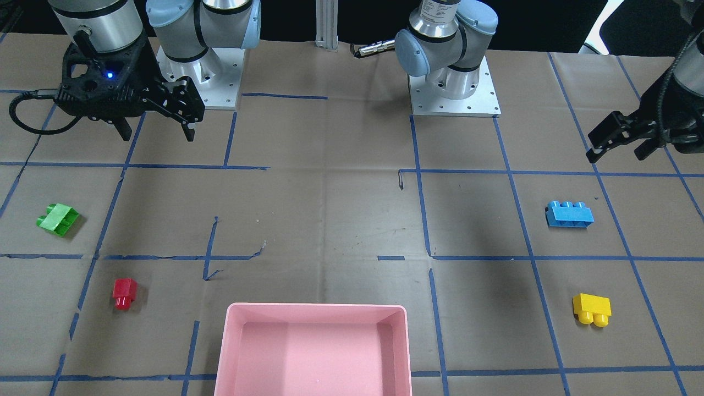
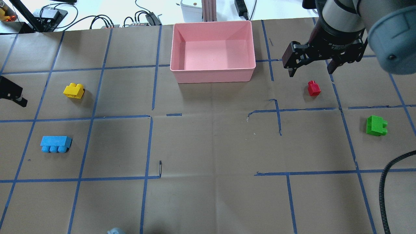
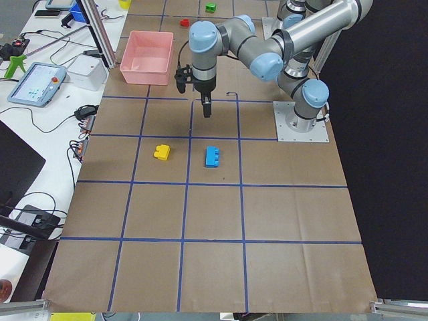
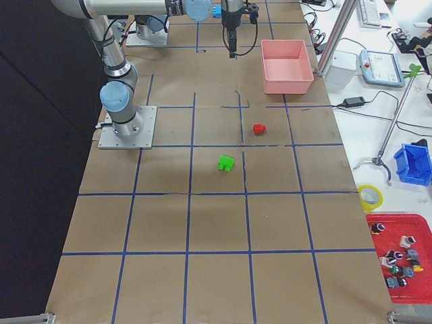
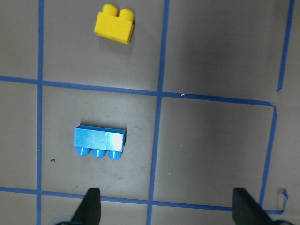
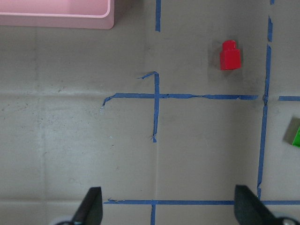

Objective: Put all blocks into box

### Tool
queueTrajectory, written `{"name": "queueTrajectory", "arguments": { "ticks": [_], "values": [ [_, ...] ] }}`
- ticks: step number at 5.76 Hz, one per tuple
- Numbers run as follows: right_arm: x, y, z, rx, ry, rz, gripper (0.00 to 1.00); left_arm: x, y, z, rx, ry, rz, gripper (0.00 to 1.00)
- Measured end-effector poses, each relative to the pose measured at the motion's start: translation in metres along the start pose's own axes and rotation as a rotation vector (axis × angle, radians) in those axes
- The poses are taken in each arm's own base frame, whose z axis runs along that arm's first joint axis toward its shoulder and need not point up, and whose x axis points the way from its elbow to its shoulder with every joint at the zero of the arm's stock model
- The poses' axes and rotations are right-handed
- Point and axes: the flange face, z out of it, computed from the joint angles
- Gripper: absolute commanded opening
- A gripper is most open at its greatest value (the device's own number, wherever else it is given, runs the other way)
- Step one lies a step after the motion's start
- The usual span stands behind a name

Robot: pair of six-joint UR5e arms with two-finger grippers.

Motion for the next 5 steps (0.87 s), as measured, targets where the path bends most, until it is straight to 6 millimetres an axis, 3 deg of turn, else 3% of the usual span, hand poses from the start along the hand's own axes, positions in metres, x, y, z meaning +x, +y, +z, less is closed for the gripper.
{"name": "queueTrajectory", "arguments": {
  "ticks": [1, 2, 5],
  "values": [
    [0.008, -0.002, 0.000, 0.000, 0.002, -0.038, 0.99, -0.023, 0.009, 0.017, -0.025, 0.022, 0.035, 1.00],
    [0.033, -0.007, 0.001, 0.001, 0.006, -0.084, 0.99, -0.031, 0.010, 0.027, -0.039, 0.039, 0.153, 1.00],
    [0.176, -0.012, 0.004, -0.007, 0.019, -0.098, 0.99, -0.032, 0.010, 0.042, -0.032, 0.069, 0.857, 1.00]
  ]
}}
